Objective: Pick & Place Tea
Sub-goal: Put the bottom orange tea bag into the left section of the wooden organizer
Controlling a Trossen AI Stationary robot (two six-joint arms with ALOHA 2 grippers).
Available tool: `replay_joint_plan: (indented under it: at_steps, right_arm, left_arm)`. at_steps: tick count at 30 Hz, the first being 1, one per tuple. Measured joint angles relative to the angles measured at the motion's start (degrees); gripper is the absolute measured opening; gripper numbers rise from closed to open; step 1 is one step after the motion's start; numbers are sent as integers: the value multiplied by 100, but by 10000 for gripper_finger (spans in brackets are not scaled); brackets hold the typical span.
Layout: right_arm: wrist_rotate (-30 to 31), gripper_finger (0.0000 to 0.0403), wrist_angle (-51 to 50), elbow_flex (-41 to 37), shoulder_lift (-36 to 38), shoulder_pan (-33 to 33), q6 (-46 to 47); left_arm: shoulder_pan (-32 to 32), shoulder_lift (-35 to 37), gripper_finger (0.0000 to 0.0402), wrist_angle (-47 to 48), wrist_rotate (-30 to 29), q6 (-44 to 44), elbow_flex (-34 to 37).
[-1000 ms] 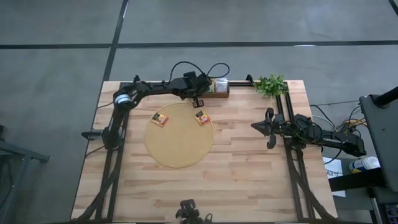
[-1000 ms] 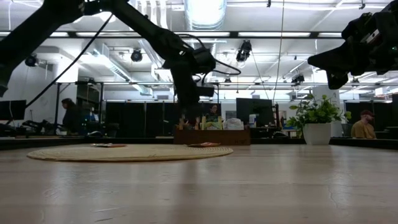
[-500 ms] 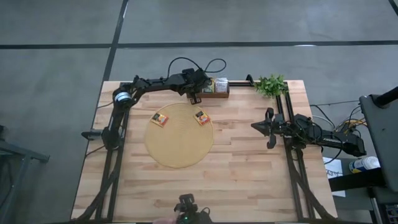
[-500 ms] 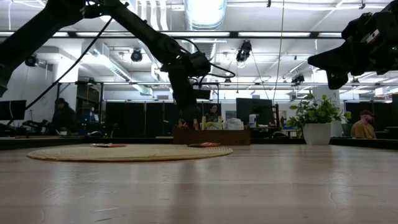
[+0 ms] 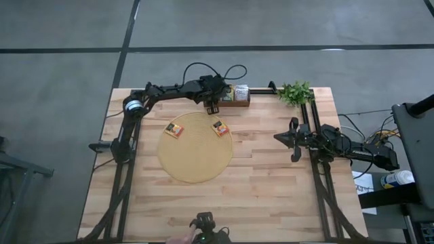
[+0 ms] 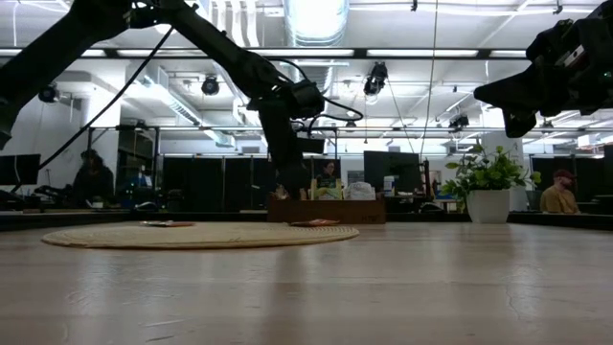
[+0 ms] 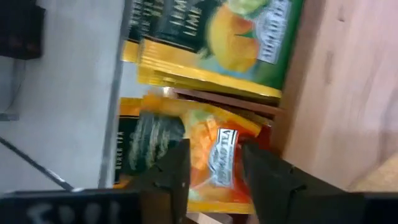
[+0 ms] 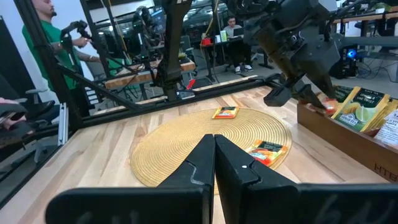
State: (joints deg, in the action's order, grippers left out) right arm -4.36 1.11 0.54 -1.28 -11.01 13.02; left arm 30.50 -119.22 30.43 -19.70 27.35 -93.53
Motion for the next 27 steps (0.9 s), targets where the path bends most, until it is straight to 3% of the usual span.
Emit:
replay_joint_plan:
  at_steps: [5,11,14,20,27]
  right_arm:
    - [0,9,0,0,0,-1,0]
    - [0,9,0,0,0,-2,0]
    - [-2,9,2,0,0,-1,0]
    - [0,9,0,0,0,0,0]
    - [0,9,0,0,-2,-2,0]
  left_arm:
    - [0,9,187,113,11,113,-108]
    - [16,17,229,130,-836,466,-180]
    - [40,26,233,130,-821,513,-182]
    - [66,-15,234,123,-106,370,-182]
    - [134,-315,234,-57,-358,496,-155]
